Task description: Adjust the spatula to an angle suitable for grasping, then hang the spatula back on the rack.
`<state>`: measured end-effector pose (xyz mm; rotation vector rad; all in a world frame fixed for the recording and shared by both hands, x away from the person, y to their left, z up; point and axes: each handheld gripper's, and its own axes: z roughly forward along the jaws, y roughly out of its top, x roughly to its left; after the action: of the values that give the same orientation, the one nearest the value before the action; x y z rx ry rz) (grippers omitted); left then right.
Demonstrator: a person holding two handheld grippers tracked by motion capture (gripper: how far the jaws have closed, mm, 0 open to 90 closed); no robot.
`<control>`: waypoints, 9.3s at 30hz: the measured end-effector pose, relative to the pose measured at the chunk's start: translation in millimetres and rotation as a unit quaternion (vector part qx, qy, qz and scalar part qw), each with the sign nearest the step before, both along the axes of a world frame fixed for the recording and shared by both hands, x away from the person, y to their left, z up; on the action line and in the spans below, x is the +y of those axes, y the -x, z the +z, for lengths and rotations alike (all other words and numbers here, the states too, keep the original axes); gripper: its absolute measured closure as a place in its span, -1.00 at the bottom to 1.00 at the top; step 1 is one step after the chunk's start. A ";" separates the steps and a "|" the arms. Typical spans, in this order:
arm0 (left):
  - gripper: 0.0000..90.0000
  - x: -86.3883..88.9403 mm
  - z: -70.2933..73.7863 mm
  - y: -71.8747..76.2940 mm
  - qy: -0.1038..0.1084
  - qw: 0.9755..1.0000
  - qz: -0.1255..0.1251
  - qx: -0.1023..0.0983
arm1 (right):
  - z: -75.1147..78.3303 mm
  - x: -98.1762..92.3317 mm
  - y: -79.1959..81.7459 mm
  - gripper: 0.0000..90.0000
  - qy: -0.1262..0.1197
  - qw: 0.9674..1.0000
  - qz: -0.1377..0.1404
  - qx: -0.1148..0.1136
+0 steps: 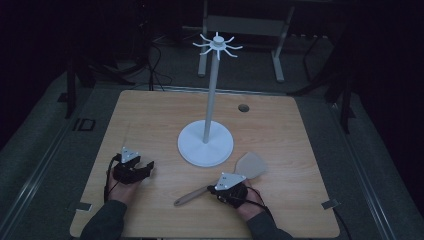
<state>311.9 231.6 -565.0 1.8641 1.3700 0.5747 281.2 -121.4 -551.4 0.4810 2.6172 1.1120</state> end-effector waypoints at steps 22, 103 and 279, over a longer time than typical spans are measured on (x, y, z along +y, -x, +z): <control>-0.13 0.7 -0.1 0.5 0.000 1.000 0.002 0.000 | 12.9 22.6 -30.6 0.87 0.036 0.999 -0.012 0.005; -0.14 1.1 0.1 -0.5 0.002 1.000 0.002 0.001 | 44.7 67.6 -76.0 0.45 0.279 0.944 0.163 0.065; -0.15 1.2 2.1 1.8 -0.002 1.000 0.002 -0.008 | 183.6 -56.1 -66.9 0.70 -0.202 0.959 -0.127 -0.154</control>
<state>310.1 232.8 -562.9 1.8563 1.3640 0.5933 348.0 -177.5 -367.7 0.6452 1.9992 1.4974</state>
